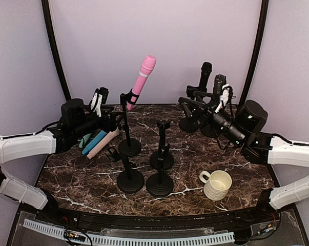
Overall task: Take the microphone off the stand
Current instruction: Unscrew the knob on the microphone stand.
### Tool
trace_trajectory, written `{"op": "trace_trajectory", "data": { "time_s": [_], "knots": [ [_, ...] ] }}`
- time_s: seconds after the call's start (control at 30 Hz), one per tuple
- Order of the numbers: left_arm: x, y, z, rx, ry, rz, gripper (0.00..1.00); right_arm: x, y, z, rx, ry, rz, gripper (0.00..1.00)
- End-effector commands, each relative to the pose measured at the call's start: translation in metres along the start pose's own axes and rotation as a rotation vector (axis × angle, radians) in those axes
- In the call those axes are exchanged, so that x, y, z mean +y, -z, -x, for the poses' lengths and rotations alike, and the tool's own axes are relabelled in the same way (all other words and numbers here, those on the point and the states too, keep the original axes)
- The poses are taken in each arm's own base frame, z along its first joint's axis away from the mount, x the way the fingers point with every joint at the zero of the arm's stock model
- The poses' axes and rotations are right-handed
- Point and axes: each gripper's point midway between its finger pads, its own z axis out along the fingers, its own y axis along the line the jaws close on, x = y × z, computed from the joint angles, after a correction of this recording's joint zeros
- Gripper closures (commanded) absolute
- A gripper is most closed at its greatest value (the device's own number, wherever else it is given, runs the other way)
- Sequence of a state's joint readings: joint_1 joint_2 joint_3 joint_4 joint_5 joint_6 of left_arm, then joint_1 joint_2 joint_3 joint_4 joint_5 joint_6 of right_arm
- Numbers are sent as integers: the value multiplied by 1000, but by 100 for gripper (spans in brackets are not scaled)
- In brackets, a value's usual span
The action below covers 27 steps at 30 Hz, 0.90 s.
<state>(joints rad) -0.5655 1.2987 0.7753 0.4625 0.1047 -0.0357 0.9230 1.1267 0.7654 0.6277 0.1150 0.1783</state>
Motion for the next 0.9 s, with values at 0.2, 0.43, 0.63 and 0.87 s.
{"op": "trace_trajectory", "data": {
  "time_s": [0.2, 0.43, 0.63, 0.87],
  "knots": [
    [-7, 46, -22, 121, 205, -11, 26, -25, 37, 4, 44, -84, -153, 13],
    [-3, 58, -37, 177, 485, -8, 26, -66, 76, -23, 251, -152, -397, 7],
    [34, 63, -39, 99, 699, -15, 25, -93, 94, -60, 395, -249, -491, 5],
    [34, 35, -42, 117, 769, -148, 27, -113, 82, -68, 393, -345, -478, 6]
  ]
}}
